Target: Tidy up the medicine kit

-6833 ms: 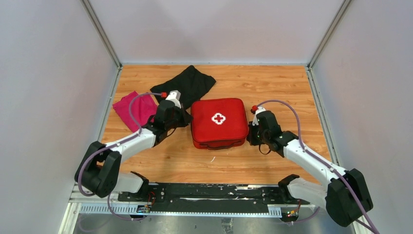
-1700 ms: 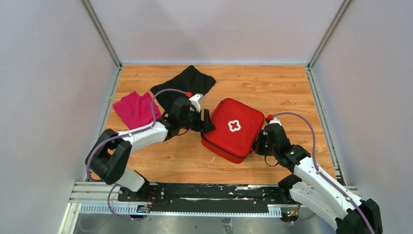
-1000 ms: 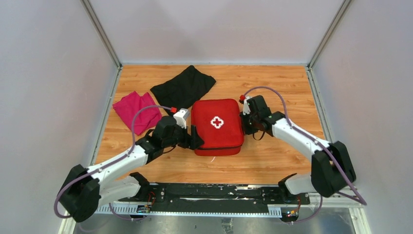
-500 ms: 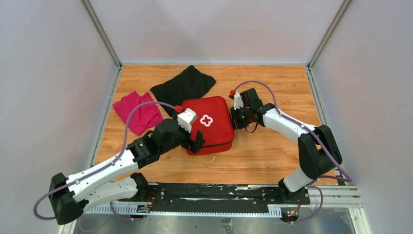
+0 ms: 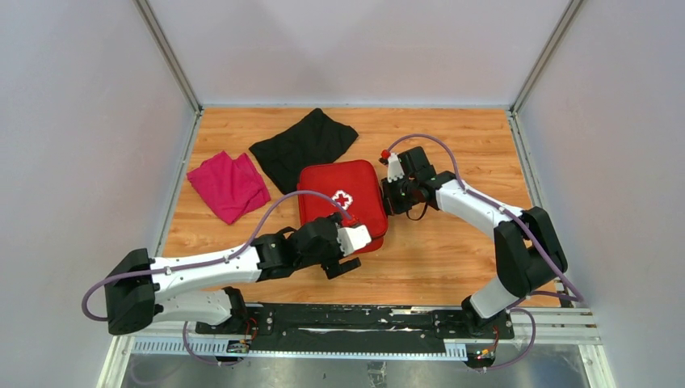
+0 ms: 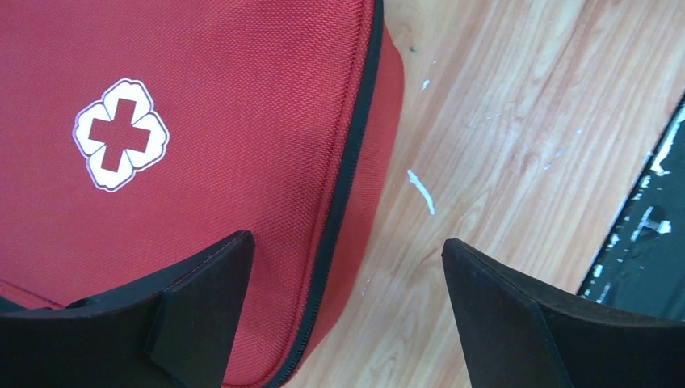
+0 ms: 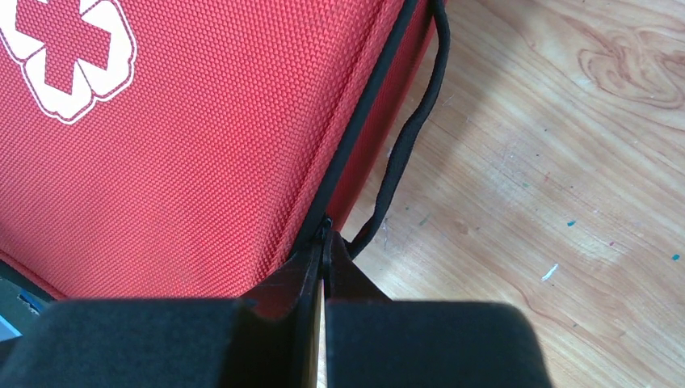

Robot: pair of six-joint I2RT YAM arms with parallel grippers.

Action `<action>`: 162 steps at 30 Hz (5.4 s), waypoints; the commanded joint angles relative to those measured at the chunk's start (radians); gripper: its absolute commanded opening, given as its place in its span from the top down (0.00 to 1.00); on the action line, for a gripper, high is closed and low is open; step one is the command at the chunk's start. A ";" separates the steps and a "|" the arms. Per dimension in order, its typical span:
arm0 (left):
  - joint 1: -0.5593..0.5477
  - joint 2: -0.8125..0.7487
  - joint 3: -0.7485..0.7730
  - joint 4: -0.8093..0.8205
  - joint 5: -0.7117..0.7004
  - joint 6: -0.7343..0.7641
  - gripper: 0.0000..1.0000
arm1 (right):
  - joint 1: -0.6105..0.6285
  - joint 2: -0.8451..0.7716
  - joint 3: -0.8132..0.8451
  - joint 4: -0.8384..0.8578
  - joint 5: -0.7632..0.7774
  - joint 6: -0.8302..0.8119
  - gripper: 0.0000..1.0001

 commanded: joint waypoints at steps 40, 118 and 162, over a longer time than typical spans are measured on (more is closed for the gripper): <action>-0.006 0.236 0.089 0.010 -0.270 -0.136 0.57 | 0.034 -0.420 -0.295 -0.221 -0.140 0.102 1.00; 0.649 0.633 0.509 0.339 0.326 -0.384 0.06 | -0.386 -0.263 -0.312 0.112 -0.102 0.255 1.00; 0.276 -0.104 0.009 0.074 0.289 0.042 0.03 | -0.278 -0.038 -0.070 -0.001 -0.137 0.109 1.00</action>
